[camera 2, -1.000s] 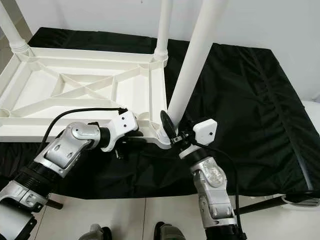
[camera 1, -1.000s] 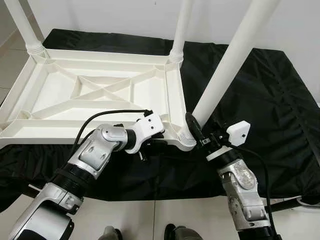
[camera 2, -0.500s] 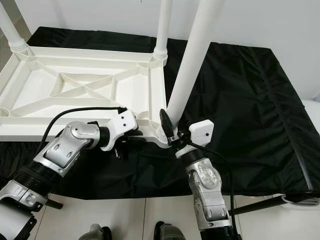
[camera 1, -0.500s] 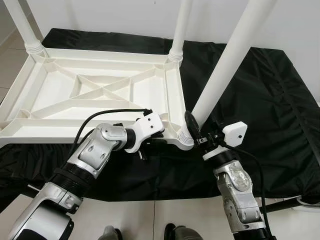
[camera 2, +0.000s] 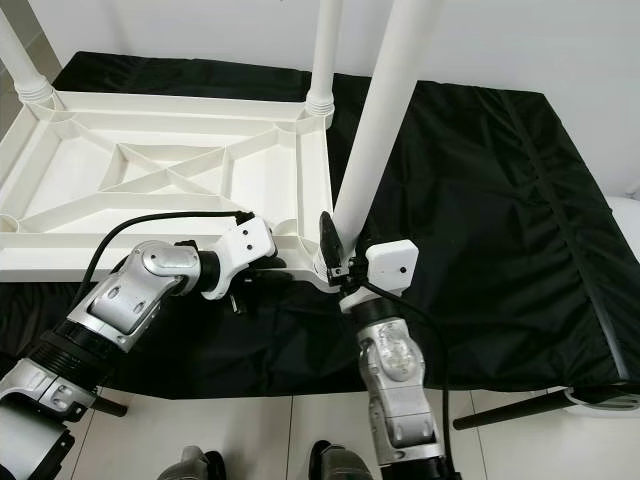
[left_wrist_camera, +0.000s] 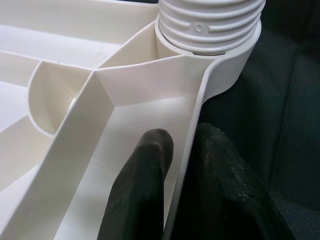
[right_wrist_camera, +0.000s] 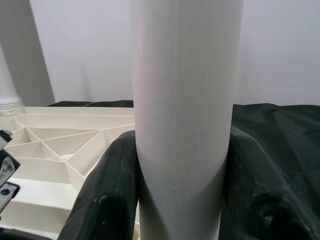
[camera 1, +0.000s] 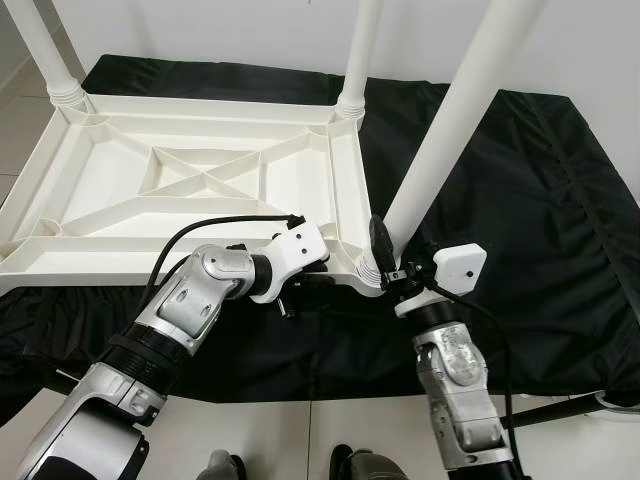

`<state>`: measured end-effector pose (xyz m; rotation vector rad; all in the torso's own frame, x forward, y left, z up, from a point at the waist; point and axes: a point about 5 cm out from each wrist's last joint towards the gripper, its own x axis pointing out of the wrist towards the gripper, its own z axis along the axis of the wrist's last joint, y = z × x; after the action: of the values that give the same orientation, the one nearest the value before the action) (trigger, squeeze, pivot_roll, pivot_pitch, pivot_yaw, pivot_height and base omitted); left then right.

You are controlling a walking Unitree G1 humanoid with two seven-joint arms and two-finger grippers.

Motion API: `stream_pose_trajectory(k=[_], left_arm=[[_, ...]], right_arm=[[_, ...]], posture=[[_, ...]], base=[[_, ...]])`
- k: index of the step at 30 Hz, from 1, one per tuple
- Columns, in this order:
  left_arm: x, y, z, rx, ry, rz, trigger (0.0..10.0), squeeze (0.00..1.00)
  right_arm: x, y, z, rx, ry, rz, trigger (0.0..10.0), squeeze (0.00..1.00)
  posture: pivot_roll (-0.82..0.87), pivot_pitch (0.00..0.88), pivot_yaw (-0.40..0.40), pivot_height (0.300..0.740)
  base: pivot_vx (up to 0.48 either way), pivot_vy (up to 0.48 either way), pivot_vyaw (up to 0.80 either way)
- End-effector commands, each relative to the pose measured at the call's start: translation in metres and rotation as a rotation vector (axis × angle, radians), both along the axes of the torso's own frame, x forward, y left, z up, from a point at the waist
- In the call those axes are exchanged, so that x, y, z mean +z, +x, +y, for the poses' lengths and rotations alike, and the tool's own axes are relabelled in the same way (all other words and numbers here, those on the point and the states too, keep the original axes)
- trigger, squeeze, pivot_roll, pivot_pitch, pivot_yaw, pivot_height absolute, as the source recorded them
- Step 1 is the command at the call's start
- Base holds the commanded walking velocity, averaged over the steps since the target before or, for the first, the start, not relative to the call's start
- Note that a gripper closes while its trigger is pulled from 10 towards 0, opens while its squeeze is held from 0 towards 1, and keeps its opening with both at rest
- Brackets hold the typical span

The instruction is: Building children table

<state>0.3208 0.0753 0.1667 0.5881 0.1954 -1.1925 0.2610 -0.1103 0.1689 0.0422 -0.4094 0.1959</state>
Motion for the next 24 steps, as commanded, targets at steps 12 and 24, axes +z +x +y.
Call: stream_pose_trajectory(k=[12, 24], left_arm=[[0.014, -0.001, -0.004, -0.053, -0.014, -0.045, 10.0, 0.00], [0.013, -0.001, -0.005, -0.055, -0.015, -0.048, 10.0, 0.00]], right_arm=[[-0.039, -0.001, -0.005, -0.171, 0.001, 0.204, 10.0, 0.00], [-0.041, -0.003, 0.002, -0.232, 0.016, 0.212, 10.0, 0.00]], posture=[[-0.05, 0.159, -0.008, 0.740], [-0.04, 0.144, -0.016, 0.740]], base=[[0.000, 0.000, 0.00], [0.000, 0.000, 0.00]])
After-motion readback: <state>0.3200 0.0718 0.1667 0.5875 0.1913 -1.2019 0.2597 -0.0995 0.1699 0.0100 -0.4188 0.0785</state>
